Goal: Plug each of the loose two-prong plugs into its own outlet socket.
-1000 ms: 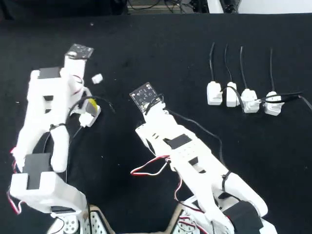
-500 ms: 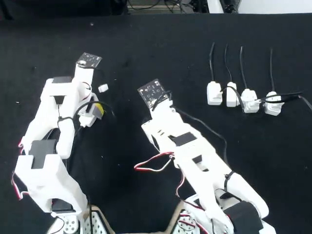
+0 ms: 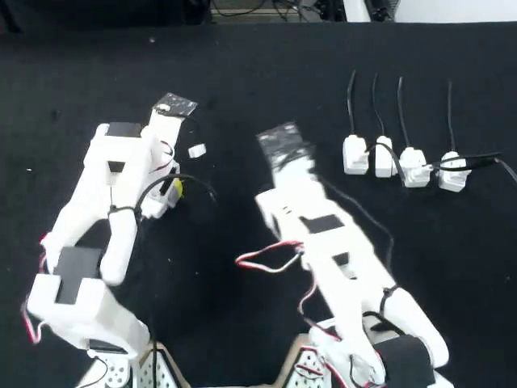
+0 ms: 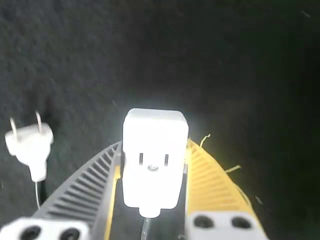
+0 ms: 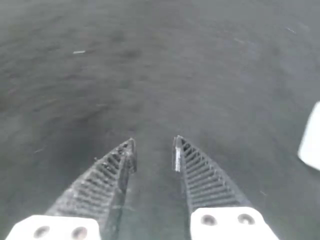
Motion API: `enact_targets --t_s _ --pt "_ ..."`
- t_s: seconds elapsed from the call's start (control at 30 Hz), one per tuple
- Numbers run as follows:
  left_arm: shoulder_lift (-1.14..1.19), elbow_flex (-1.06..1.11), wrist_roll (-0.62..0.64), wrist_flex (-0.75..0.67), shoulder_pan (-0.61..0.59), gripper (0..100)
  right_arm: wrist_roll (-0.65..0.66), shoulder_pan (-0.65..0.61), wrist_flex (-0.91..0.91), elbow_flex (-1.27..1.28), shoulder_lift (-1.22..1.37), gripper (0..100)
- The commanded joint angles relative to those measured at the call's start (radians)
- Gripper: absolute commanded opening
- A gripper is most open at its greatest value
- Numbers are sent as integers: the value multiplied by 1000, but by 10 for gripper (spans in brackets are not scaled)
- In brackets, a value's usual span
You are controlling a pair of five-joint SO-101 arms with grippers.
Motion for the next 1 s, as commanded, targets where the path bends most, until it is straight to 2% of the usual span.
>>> enact_targets --t_s 0.0,0.07,0.17,0.33,0.43,0.5,0.7,0.97 --pt "-175 12 12 109 30 30 -166 146 -26 -61 -44 114" --pt "-236 59 11 123 47 30 -230 190 -26 -70 -41 114" --pt "-328 176 12 107 105 30 -261 215 -26 -71 -41 114" --pt "-445 386 35 -49 246 34 -261 215 -26 -70 -41 114" --pt "-474 489 91 -143 289 37 -261 215 -26 -68 -41 114" --pt "-476 547 103 -189 298 77 -261 215 -26 -68 -41 114" --pt "-486 598 101 -224 249 251 -261 213 -26 -70 -39 114" --pt "-485 565 95 -233 62 257 -261 213 -26 -68 -39 114"
